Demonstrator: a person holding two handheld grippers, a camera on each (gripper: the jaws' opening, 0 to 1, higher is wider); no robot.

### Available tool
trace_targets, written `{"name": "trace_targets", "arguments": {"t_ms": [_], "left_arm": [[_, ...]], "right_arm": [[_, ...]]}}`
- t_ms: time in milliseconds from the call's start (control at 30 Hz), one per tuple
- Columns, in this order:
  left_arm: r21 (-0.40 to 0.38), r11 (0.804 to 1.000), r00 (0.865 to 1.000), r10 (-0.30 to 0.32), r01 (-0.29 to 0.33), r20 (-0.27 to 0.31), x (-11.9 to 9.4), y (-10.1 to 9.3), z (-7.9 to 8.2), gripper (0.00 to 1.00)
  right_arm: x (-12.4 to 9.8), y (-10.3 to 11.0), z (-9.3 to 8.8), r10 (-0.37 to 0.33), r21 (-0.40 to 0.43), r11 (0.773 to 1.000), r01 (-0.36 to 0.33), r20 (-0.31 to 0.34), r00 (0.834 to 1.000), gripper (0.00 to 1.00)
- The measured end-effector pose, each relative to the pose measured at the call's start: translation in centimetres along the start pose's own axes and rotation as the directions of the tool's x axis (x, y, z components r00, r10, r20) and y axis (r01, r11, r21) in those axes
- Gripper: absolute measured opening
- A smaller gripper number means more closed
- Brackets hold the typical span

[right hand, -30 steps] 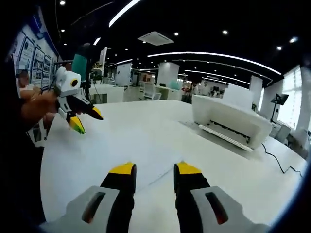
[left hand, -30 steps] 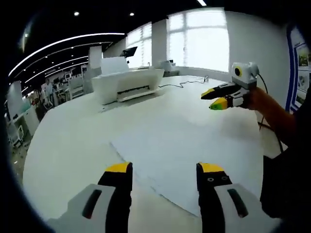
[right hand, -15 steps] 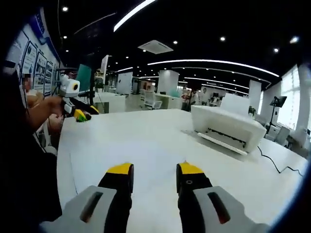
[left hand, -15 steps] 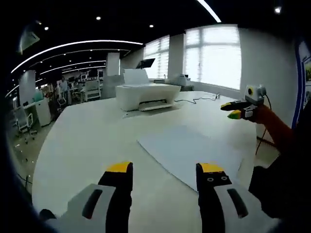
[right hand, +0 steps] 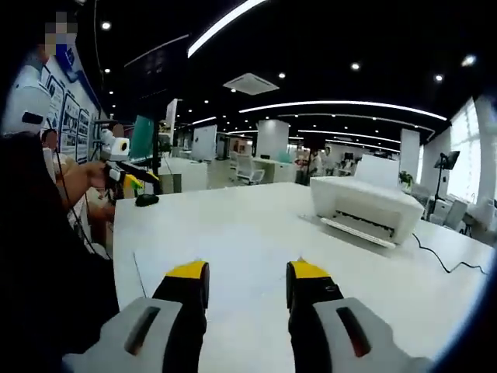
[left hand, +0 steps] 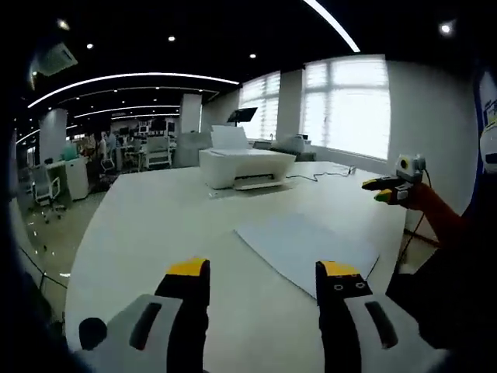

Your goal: Organize the stack of printing papers by aligning and flattening the scattered papers on the table

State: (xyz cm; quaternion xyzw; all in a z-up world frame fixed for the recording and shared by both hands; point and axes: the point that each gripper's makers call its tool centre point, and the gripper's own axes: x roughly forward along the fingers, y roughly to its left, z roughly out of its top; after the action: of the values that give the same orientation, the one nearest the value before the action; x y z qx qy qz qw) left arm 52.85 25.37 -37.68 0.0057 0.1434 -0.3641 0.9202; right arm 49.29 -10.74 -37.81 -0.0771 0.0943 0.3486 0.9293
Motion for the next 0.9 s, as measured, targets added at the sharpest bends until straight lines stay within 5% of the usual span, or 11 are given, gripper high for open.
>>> {"name": "trace_targets", "arguments": {"t_ms": [367,900], "left_arm": [[-0.034,0.999,0.998,0.044,-0.042,0.052,-4.0,1.8,0.9,0.61],[-0.022,0.996,0.991,0.09,-0.088,0.095,-8.9,0.9,3.2,0.61]], "right_arm": [[-2.1,0.8,0.2,0.002,0.028,1.0,-0.003,0.024,1.0,0.37],[-6.6,2.2,2.4,-0.005,0.015,1.0,0.005,0.018,1.0,0.38]]}}
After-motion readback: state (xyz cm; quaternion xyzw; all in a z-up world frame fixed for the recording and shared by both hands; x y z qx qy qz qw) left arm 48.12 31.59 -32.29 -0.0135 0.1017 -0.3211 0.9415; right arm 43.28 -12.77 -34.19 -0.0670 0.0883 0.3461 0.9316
